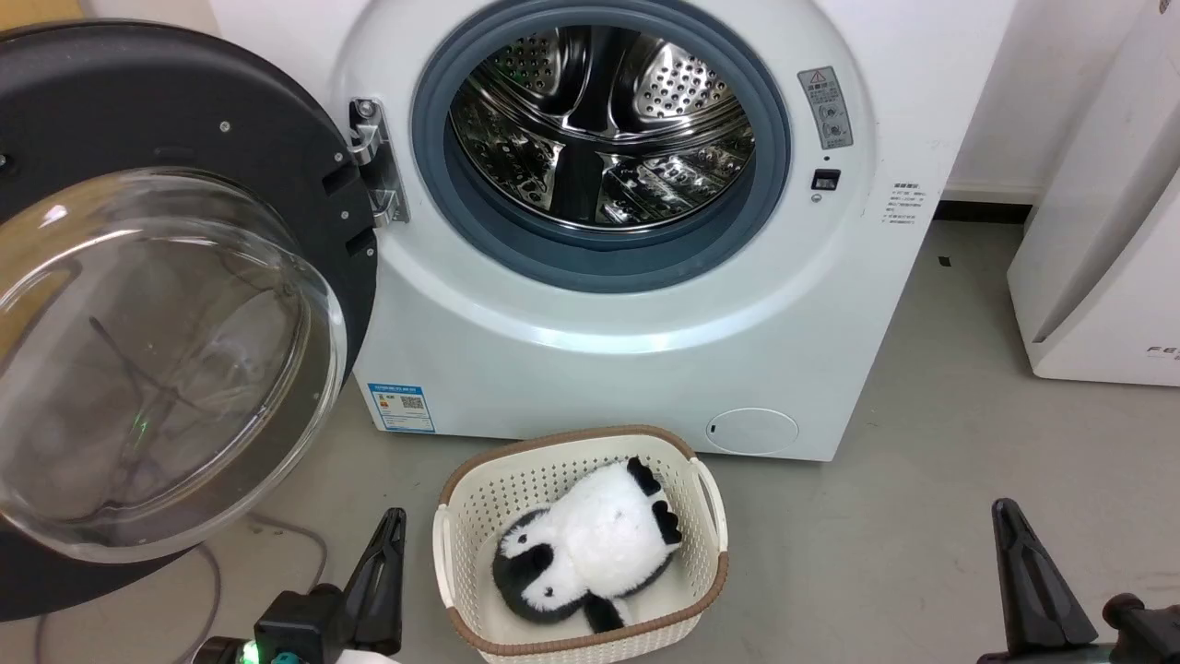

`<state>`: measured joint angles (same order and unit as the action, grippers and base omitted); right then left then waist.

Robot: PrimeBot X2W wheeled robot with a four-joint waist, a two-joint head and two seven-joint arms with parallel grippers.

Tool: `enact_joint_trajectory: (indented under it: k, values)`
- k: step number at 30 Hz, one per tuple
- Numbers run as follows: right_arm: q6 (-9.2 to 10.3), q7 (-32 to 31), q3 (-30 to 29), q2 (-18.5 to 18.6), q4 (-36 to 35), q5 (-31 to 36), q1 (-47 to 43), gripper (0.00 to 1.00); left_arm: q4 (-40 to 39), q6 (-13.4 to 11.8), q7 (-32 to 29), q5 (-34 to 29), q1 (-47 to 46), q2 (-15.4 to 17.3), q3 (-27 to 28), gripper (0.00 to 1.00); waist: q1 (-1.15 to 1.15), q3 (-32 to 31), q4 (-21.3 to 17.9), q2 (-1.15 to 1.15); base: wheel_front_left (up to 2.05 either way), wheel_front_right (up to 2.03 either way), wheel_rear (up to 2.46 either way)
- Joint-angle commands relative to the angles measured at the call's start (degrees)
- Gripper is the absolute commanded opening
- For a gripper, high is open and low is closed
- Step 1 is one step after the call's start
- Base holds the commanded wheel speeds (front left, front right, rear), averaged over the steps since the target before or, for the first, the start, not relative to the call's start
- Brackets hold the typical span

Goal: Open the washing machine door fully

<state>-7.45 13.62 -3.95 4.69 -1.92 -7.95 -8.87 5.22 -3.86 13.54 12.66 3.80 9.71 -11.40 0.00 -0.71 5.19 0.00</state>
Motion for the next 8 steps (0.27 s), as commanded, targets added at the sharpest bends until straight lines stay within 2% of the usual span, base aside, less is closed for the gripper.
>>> enact_joint_trajectory:
  k: [1, 8]
  values:
    - [0.0, -0.44, 0.17, -0.19, 0.2, 0.7, 0.91, 0.0, -0.38, 0.39, -0.43, -0.8, -0.36, -0.41, 0.55, 0.0, 0.0, 0.01, -0.09, 0.0, 0.0, 0.0, 0.0]
    - [-0.01, -1.27, 0.41, -0.29, 0.31, 1.15, 1.41, 0.0, -0.69, 0.6, -1.25, -1.54, -0.57, -0.81, 1.23, 0.0, 0.0, 0.05, -0.41, 0.0, 0.0, 0.0, 0.0]
